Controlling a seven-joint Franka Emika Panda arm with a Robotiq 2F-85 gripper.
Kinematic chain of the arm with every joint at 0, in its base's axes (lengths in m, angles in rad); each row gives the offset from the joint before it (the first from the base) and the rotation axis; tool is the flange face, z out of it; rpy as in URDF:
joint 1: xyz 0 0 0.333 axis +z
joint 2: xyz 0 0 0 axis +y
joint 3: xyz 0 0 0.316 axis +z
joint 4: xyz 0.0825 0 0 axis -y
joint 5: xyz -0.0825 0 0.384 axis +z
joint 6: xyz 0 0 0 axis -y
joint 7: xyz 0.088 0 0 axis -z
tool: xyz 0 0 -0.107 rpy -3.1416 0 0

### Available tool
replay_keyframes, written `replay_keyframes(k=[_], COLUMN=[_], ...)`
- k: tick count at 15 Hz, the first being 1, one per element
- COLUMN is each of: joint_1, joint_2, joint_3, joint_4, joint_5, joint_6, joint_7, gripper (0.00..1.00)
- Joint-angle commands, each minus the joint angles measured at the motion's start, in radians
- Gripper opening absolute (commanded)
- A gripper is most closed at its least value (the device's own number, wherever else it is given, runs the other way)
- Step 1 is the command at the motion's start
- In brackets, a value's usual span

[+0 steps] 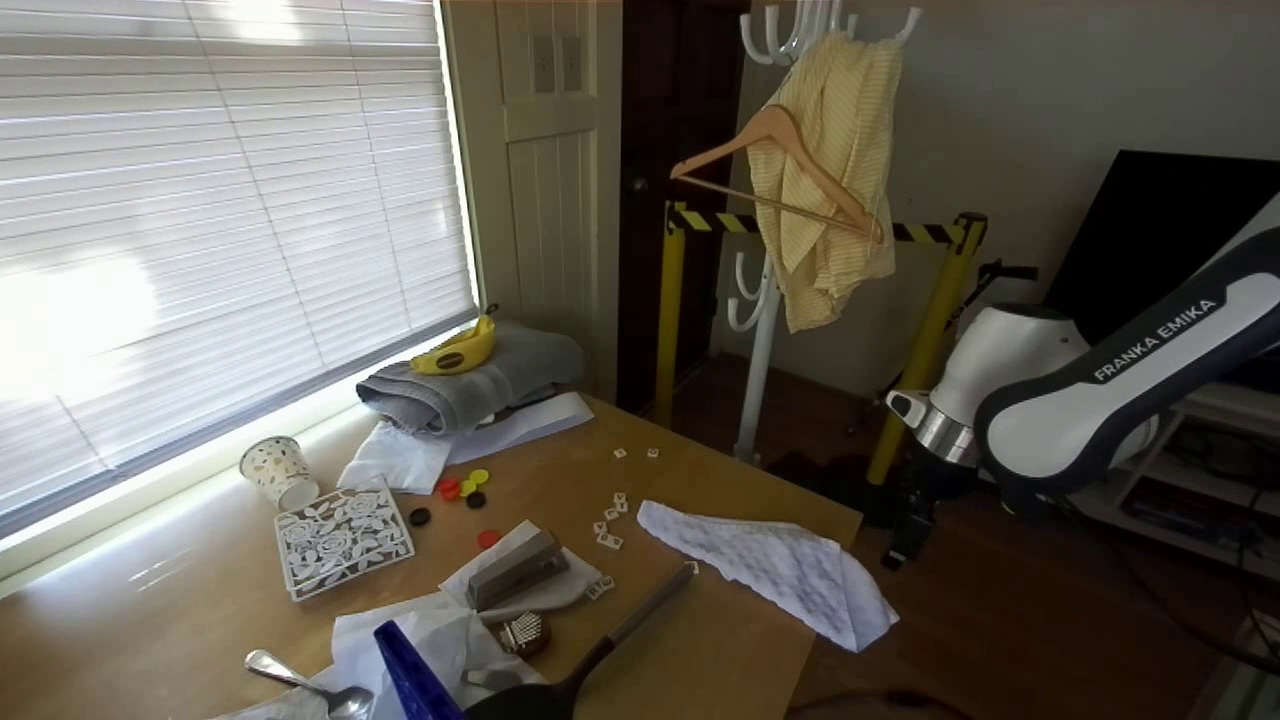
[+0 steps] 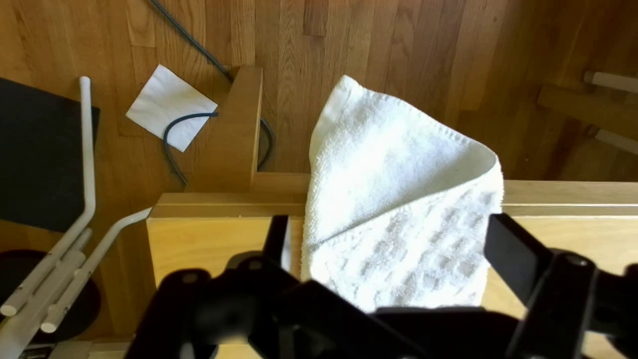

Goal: Hang the white towel on the stand

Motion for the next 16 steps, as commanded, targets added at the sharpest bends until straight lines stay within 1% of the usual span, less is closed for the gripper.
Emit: replay_keyframes(k=[1,2,3,5,7,12,15,16], joint_1=[-0.039,-0.046,-0.051,-0.067,-0.082,-0.134,-0.149,-0.149], joint_2=[0.021,0.023,0.019,0.039,0.065,0.181,0.240,0.259], joint_3=[0.039,0.041,0.044,0.038,0.030,0.043,0.060,0.061], joint_4=[0.045,0.055,0.080,0.108,0.124,0.178,0.211,0.224], joint_5=[0.151,0.182,0.232,0.298,0.287,0.238,0.202,0.187], joint_6=[-0.006,-0.011,-0.055,-0.095,-0.115,-0.117,-0.101,-0.098], joint_7=[-0.193,-0.248,-0.333,-0.462,-0.499,-0.497,-0.455,-0.422], gripper=[1.00,1.00,1.00,1.00,1.00,1.00,1.00,1.00])
